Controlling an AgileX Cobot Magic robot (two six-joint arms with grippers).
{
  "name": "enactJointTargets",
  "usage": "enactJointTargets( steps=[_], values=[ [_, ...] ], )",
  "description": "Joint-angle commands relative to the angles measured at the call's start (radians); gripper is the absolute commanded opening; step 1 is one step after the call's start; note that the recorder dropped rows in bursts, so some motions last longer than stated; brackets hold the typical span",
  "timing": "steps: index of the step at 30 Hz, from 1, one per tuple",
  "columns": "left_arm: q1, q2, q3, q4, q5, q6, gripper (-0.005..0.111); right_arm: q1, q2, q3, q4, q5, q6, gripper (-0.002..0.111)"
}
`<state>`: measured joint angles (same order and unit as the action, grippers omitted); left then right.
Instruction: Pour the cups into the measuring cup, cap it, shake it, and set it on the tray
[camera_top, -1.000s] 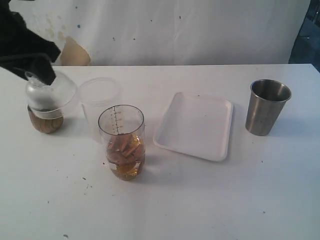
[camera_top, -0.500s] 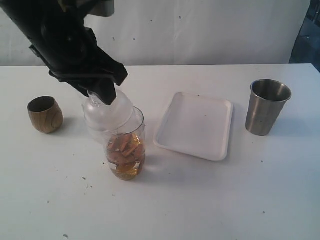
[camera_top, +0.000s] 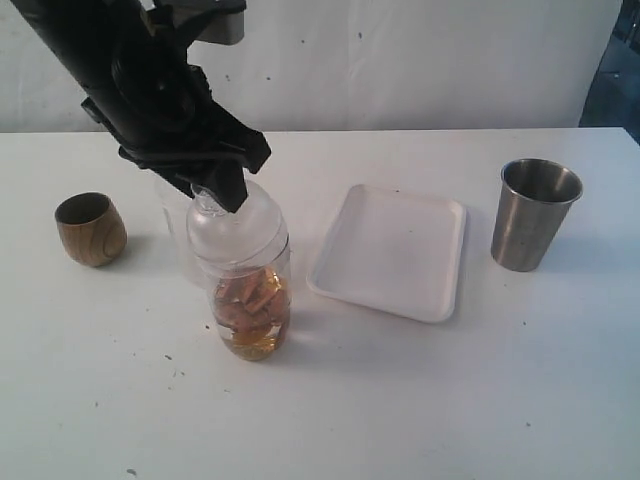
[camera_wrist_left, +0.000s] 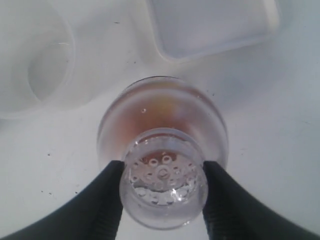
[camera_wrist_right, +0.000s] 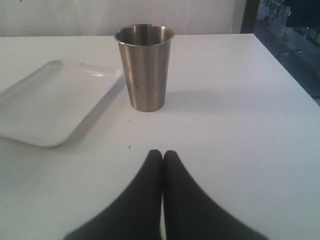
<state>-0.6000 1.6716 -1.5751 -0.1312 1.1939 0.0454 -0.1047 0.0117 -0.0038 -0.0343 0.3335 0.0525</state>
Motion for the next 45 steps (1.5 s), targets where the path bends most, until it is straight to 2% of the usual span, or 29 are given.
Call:
enactJointTargets(
  steps=[1,11,13,17,19,22,28,29,30,32,33,34,36,38,42,45],
  values=[
    [-0.006,0.018,-0.011,-0.075,-0.023,0.043,0.0,0.004,-0.002,0.004,0.001,-0.005,-0.011,0.0],
    [-0.006,0.066,-0.011,-0.057,-0.061,0.067,0.003,0.004,-0.002,0.004,0.001,-0.005,-0.004,0.0],
    [-0.006,0.066,-0.011,-0.055,-0.074,0.067,0.014,0.004,-0.002,0.004,0.001,-0.005,-0.004,0.0],
    [-0.006,0.064,-0.011,-0.053,-0.102,0.067,0.048,0.004,-0.002,0.004,0.001,-0.005,-0.004,0.0],
    [-0.006,0.062,-0.011,-0.053,-0.11,0.067,0.062,0.004,-0.002,0.004,0.001,-0.005,-0.004,0.0],
    [-0.006,0.062,-0.025,-0.053,-0.098,0.067,0.069,0.004,-0.002,0.004,0.001,-0.005,-0.004,0.0],
    [-0.006,0.062,-0.13,-0.046,-0.086,0.067,0.068,0.004,-0.002,0.004,0.001,-0.005,-0.004,0.0],
    [-0.006,0.062,-0.151,-0.046,-0.077,0.065,0.063,0.004,-0.002,0.004,0.001,-0.005,-0.004,0.0],
    [-0.006,0.062,-0.159,-0.046,-0.066,0.06,0.057,0.004,-0.002,0.004,0.001,-0.005,-0.004,0.0],
    [-0.006,0.062,-0.171,-0.084,-0.027,0.058,0.018,0.004,-0.002,0.004,0.001,-0.005,-0.004,0.0],
    [-0.006,0.062,-0.169,-0.136,-0.011,0.084,0.005,0.004,-0.002,0.004,0.001,-0.005,-0.004,0.0],
    [-0.01,0.062,-0.163,-0.187,-0.002,0.131,0.0,0.004,-0.002,0.004,0.001,-0.005,-0.004,0.0],
    [-0.028,0.062,-0.144,-0.197,-0.031,0.154,0.0,0.004,-0.002,0.004,0.001,-0.005,-0.004,0.0],
    [-0.045,0.062,-0.122,-0.127,-0.063,0.15,0.0,0.004,-0.002,0.004,0.001,-0.005,-0.004,0.0],
    [-0.051,0.064,-0.109,-0.021,-0.062,0.095,0.0,0.004,-0.002,0.004,-0.001,-0.005,-0.005,0.0],
    [-0.051,0.062,-0.109,-0.002,-0.083,0.088,0.0,0.004,-0.002,0.004,-0.001,-0.005,-0.005,0.0]
  ],
)
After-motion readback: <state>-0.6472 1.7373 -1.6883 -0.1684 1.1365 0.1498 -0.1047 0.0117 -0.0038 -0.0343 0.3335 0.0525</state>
